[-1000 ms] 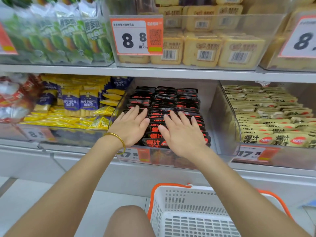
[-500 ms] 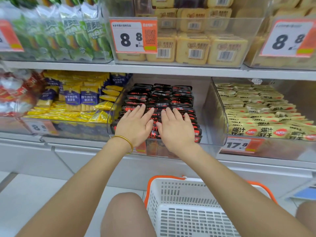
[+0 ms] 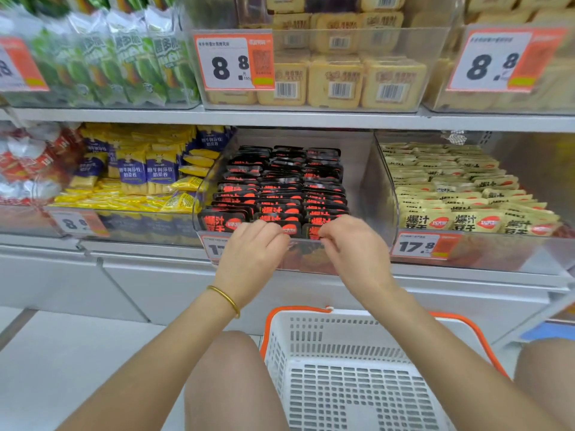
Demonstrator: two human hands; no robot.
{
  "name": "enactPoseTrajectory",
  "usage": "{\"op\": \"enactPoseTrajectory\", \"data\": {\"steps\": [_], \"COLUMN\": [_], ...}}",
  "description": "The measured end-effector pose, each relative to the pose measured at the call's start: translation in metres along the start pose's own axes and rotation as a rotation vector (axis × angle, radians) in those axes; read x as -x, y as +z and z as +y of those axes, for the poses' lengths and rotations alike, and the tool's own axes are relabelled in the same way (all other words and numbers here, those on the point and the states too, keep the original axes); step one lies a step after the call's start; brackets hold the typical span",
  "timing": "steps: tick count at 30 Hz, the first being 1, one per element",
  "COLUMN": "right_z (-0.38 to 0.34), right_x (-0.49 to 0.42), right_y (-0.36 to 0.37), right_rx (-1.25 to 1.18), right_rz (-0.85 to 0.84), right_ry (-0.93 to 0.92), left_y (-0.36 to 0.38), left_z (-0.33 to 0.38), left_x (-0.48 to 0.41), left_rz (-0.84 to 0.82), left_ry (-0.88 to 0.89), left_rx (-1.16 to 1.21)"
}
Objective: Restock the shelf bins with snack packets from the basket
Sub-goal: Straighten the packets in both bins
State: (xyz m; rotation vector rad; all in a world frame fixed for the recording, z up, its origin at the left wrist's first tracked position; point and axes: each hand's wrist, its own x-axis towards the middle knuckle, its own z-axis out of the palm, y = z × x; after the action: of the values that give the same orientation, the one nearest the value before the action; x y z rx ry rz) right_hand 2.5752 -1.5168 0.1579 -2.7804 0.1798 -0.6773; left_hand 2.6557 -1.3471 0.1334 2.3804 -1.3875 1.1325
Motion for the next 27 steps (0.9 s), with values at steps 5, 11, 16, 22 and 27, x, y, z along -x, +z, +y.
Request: {"op": "enactPoseTrajectory", "data": {"steps": [5, 11, 16, 22, 27], "right_z": [-0.005, -0.005, 0.002, 0.006, 0.011], "right_x": [0.002, -0.006, -0.015, -0.048, -0.051], "right_y": [0.024, 0.033, 0.03, 0.024, 0.035], "right_rx": [0.28, 0.339, 0.225, 0.204, 0.227], "right_rz": [0.048, 0.111, 0.16, 0.213, 0.173], "right_ry": [-0.094, -0.115, -0.115, -0.084, -0.074], "left_y": [0.012, 0.018, 0.02, 0.026, 0.033], "left_z": [0.003, 0.009, 0.008, -0.005, -0.002], "left_x": [0.004, -0.003, -0.012, -0.045, -0.048], "left_rz": [-0.008, -0.037, 0.013, 0.064, 0.004], "left_ry": [-0.041, -0.102, -0.132, -0.17, -0.173], "left_rx": [-0.058, -0.099, -0.055, -0.053, -0.04]}}
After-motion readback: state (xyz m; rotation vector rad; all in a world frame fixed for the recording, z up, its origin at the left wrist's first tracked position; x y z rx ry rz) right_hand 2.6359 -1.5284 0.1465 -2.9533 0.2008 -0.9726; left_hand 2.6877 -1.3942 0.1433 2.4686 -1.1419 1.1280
